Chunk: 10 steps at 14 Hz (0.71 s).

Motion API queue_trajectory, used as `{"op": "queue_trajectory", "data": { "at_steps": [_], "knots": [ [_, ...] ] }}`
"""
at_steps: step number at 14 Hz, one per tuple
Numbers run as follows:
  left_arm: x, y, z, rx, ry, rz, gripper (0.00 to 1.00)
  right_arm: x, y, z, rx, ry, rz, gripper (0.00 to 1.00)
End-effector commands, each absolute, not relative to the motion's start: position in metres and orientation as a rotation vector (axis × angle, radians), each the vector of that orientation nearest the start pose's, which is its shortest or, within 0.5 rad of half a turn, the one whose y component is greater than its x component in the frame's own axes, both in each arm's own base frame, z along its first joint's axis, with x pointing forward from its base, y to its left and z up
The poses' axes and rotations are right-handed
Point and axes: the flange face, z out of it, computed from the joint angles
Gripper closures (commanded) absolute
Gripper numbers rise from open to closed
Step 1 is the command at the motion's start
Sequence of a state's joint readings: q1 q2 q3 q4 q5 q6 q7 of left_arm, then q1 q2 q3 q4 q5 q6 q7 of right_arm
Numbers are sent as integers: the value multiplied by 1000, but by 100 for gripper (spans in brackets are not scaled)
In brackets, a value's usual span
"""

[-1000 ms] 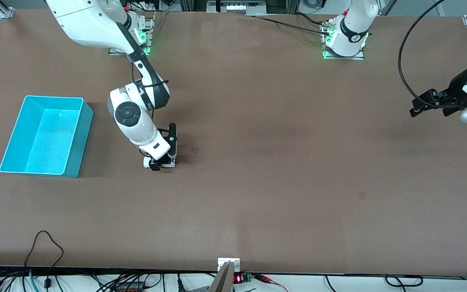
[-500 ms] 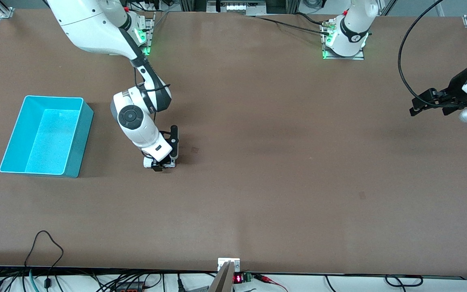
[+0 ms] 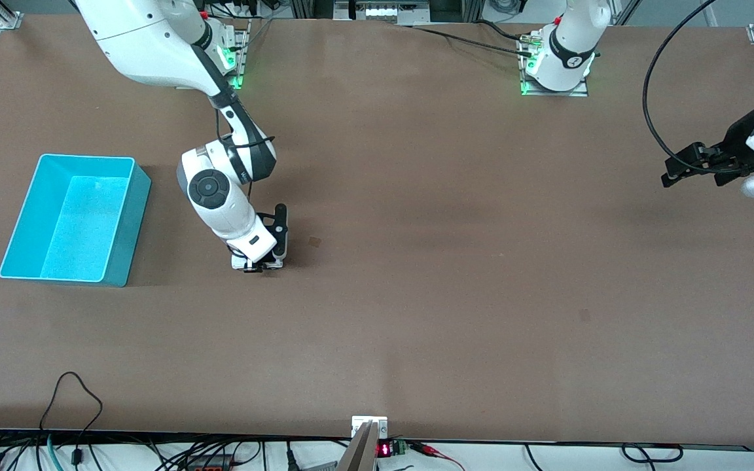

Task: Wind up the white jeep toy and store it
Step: 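Lower the right gripper and grasp the jeep, then carry the jeep with the right gripper over the cyan bin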

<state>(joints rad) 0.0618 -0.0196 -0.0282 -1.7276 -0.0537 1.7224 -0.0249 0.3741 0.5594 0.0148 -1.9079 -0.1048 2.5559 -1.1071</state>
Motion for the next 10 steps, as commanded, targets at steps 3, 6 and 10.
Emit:
{"op": "queue_trajectory", "data": {
  "at_steps": [3,6,10],
  "knots": [
    [552,14,582,-3204,-97,-18,0,586,234,290,2402,1889,95,100],
    [553,14,583,-3204,-94,-26,0,587,203,337,2559,1664,82,100],
    [552,16,583,-3204,-99,-21,0,591,115,382,2756,1253,96,100]
  ]
}}
